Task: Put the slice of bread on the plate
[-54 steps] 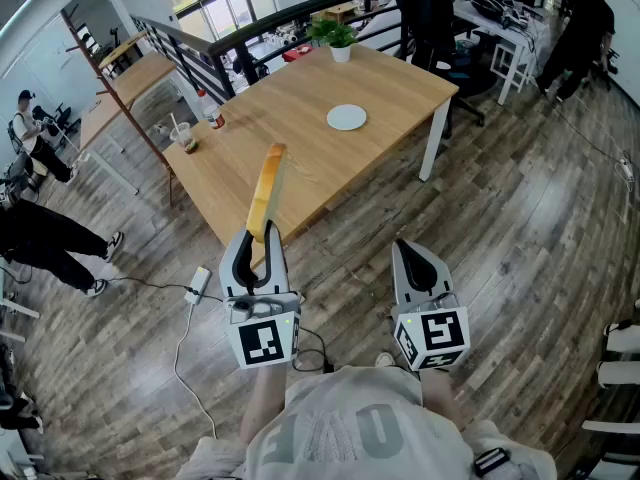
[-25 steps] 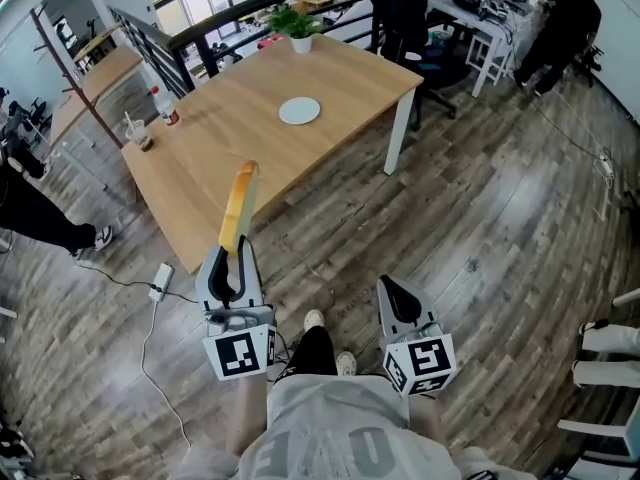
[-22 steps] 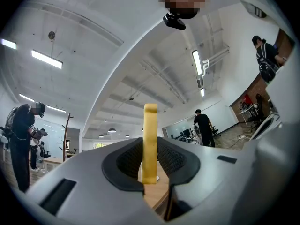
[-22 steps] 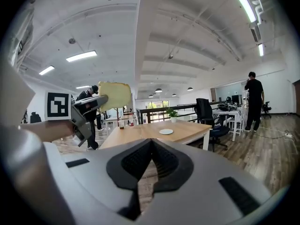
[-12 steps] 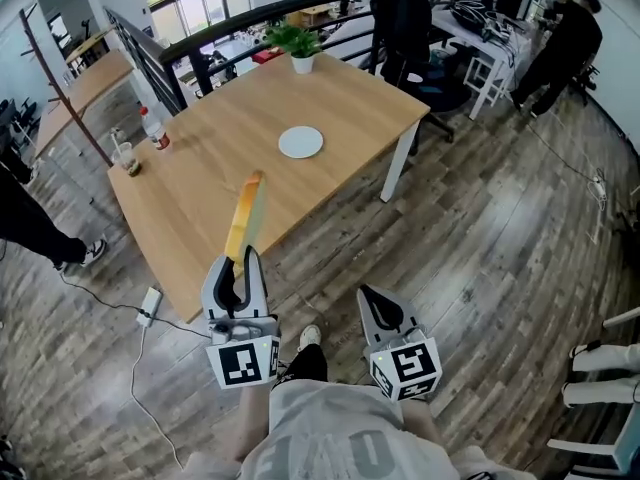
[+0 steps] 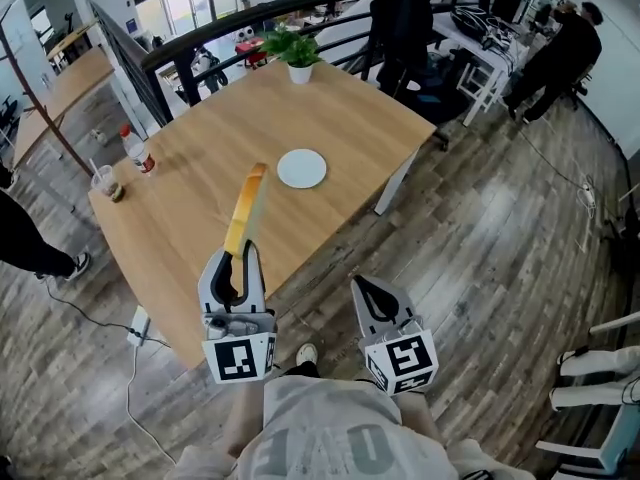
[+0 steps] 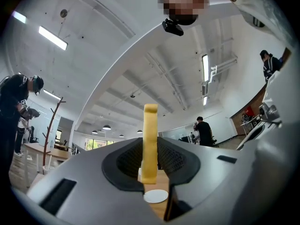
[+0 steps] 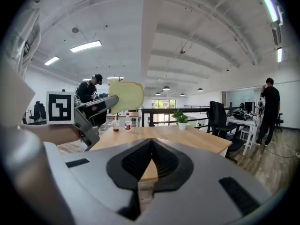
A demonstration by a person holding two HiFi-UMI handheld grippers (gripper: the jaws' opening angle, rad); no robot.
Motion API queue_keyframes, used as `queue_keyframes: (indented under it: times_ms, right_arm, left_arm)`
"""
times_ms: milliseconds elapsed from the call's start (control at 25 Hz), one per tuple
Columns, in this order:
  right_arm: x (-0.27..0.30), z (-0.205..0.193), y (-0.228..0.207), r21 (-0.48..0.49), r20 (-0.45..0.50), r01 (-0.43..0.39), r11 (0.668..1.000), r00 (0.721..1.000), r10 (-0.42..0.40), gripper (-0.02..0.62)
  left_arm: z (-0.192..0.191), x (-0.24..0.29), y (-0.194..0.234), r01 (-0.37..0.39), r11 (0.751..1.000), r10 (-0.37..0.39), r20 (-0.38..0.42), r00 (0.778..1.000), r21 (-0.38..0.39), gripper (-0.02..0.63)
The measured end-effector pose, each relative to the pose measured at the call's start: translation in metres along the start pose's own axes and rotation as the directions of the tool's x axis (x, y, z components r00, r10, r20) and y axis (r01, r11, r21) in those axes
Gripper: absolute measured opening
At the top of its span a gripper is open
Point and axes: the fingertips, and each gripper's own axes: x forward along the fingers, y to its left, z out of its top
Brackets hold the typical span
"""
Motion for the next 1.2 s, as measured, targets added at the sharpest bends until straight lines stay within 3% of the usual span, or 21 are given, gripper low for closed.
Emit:
queue_keyframes:
  times_ms: [360, 560, 840, 1200]
  right_arm:
    - [0.063, -0.003, -0.021, 0.032, -0.084, 0.019, 0.999, 0.996, -0.016, 0.017]
    - [0.094, -0.011, -0.046, 0.059, -0.103, -0.003, 0.998, 0.995, 0.009, 0.017]
    - [0.154, 0.014, -0.097, 0.04, -0.043, -0.147, 0.988, 0.988, 0.149, 0.017]
    - [0.21, 0.048, -0.182, 0.0, 0.064, -0.261, 0.965, 0.963, 0.261, 0.017]
  left_arm:
    - [-0.051, 0.057, 0.044, -0.028, 0.998, 0.024, -0.084, 0.996, -0.05, 0.086]
    - [-0.074, 0.085, 0.049, -0.049, 0.999, 0.046, -0.115, 0.992, -0.023, 0.086]
    - [-0.078, 0.144, 0.035, -0.119, 0.992, 0.124, -0.115, 0.986, 0.047, 0.086]
    - [-0.046, 0.213, 0.024, -0.249, 0.953, 0.254, -0.008, 0.967, 0.172, 0.086]
